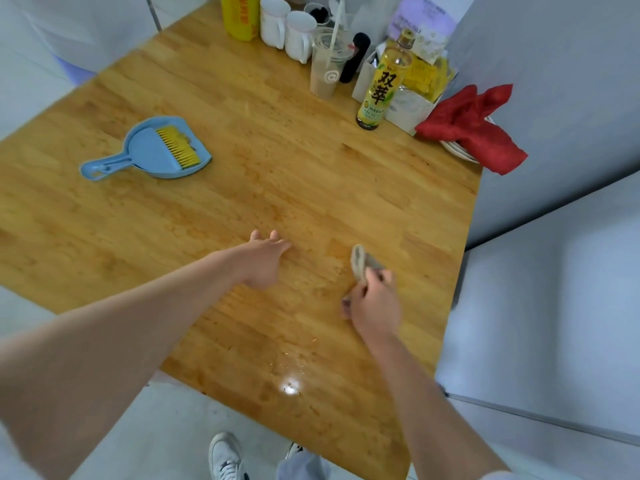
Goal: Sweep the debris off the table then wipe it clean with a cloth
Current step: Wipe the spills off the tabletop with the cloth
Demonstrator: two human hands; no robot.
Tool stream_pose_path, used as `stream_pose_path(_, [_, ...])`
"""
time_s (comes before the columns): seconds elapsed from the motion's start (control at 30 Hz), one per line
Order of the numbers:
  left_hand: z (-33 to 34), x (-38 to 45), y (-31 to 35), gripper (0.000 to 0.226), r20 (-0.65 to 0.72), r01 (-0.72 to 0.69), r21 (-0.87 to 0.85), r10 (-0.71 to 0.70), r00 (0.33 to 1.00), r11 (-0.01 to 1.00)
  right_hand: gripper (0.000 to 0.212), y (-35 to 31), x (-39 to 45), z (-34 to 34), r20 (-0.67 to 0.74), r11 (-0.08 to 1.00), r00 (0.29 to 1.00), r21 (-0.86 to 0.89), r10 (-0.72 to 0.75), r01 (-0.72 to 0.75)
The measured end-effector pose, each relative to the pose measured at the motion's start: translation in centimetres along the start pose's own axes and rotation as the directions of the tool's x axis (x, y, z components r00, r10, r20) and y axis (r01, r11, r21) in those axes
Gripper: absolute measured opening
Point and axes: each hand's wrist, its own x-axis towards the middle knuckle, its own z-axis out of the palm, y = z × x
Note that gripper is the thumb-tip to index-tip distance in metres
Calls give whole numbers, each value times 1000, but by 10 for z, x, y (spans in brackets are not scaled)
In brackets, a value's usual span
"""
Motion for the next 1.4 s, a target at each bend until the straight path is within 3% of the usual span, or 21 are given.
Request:
stream_pose_path(0.07, [-1,-3,-1,83,-14,8,-57,-9,1000,998,21,-32,-29,16,283,937,895,160,-346,312])
stream_pose_path(0.1, [-2,-3,-1,81,-24,12,-75,-14,1000,997,31,-36,-36,16,431,872,761,161,-484,463])
stream_pose_path(0.17, [-3,-3,-6,74,-89,11,-95,-20,996,995,41,-17,-23,2,524,783,645,71,-556,618])
stream_pose_path(0.27, [-17,0,-26,66,-266,99,-111,-126,956,989,22,32,40,-31,201,971,952,-19,-229,238])
stream_pose_path(0.33, [-26,5,-45,73,-260,211,-94,-228,938,973,19,42,77,-44,-74,979,976,12,203,-202])
stream_pose_path(0.37, [-29,8,-52,76,-238,252,-94,-267,934,963,19,33,84,-39,-140,961,951,20,275,-275])
stream_pose_path(0.47, [-33,14,-60,77,-189,296,-119,-314,931,948,15,-30,63,-2,20,996,996,36,-82,81])
stream_pose_path(0.5, [-33,14,-60,77,-194,294,-123,-314,930,948,17,-52,44,9,168,961,946,81,-276,266])
stream_pose_path(0.57, [-33,14,-58,77,-198,307,-133,-329,923,942,31,-78,15,17,444,805,687,156,-575,573])
stream_pose_path(0.6, [-34,14,-58,78,-212,313,-132,-335,918,941,38,-79,18,16,515,747,587,173,-624,642])
stream_pose_path(0.63, [-34,13,-57,79,-211,313,-130,-335,918,941,40,-71,29,9,526,751,585,173,-617,637])
stream_pose_path(0.7, [-34,15,-59,80,-199,316,-120,-334,921,941,33,-49,69,-6,396,869,781,111,-483,482])
stream_pose_path(0.77, [-32,16,-59,81,-199,316,-130,-337,920,940,22,-25,122,-20,63,987,985,-7,-160,160])
stream_pose_path(0.87, [-32,15,-58,80,-206,315,-114,-333,920,942,24,-42,156,-17,-150,977,966,25,213,-211])
stream_pose_path(0.97, [-29,19,-61,81,-217,322,-115,-340,915,940,31,-95,112,24,50,965,964,33,-262,261])
stream_pose_path(1.07, [-26,23,-66,84,-235,332,-92,-345,909,939,46,-112,62,36,396,761,672,124,-626,636])
stream_pose_path(1.1, [-26,22,-65,83,-220,334,-105,-350,911,937,46,-104,71,27,431,760,654,132,-622,636])
stream_pose_path(1.17, [-26,20,-62,82,-201,326,-129,-346,916,937,42,-88,111,6,369,823,760,27,-535,567])
stream_pose_path(1.23, [-28,17,-59,82,-168,326,-124,-343,924,937,33,-76,167,-12,165,938,927,-31,-337,347])
stream_pose_path(1.3, [-31,15,-58,86,-134,329,-130,-345,929,935,24,-84,204,-15,9,995,995,18,-97,97])
stream_pose_path(1.4, [-47,14,-58,91,-45,314,-44,-316,948,948,29,-118,185,20,24,962,963,-46,-269,270])
